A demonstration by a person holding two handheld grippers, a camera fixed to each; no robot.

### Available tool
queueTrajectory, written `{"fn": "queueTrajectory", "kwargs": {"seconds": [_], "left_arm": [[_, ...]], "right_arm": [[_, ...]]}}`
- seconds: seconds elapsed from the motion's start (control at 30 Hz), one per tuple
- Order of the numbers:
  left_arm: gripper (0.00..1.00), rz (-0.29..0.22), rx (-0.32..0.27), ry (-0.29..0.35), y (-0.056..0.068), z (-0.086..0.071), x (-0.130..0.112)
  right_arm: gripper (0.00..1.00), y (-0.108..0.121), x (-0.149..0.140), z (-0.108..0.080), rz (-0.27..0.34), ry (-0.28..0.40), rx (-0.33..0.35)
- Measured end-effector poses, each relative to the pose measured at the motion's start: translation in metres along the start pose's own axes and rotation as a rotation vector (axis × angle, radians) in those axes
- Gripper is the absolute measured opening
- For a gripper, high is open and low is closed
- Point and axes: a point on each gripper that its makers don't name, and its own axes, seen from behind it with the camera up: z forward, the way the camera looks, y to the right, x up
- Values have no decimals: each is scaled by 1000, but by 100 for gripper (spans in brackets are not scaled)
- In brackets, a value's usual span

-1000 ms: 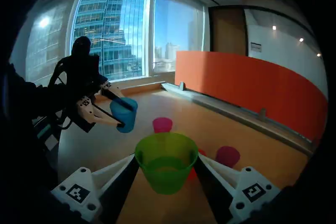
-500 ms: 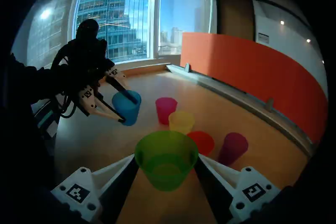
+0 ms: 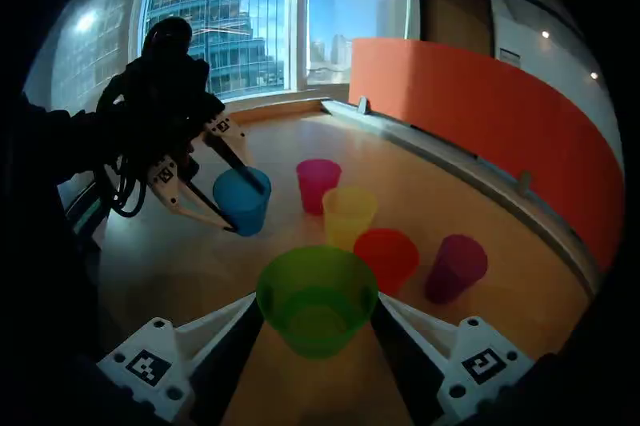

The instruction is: Pour water

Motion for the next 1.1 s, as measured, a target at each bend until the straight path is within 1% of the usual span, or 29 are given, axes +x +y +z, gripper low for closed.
{"fn": "queueTrajectory", "kwargs": {"seconds": [0.2, 0.4, 0.8, 1.1], "left_arm": [[84, -27, -18, -2, 0, 9, -5], [84, -60, -24, 4, -2, 14, -10], [84, -105, -39, 14, 0, 17, -18], [84, -115, -46, 6, 1, 13, -27]], "right_arm": [[90, 0, -8, 9, 6, -21, 9], [90, -1, -12, 15, 11, -28, 17], [90, -2, -20, 22, 21, -42, 19], [90, -2, -23, 25, 26, -49, 16]]}}
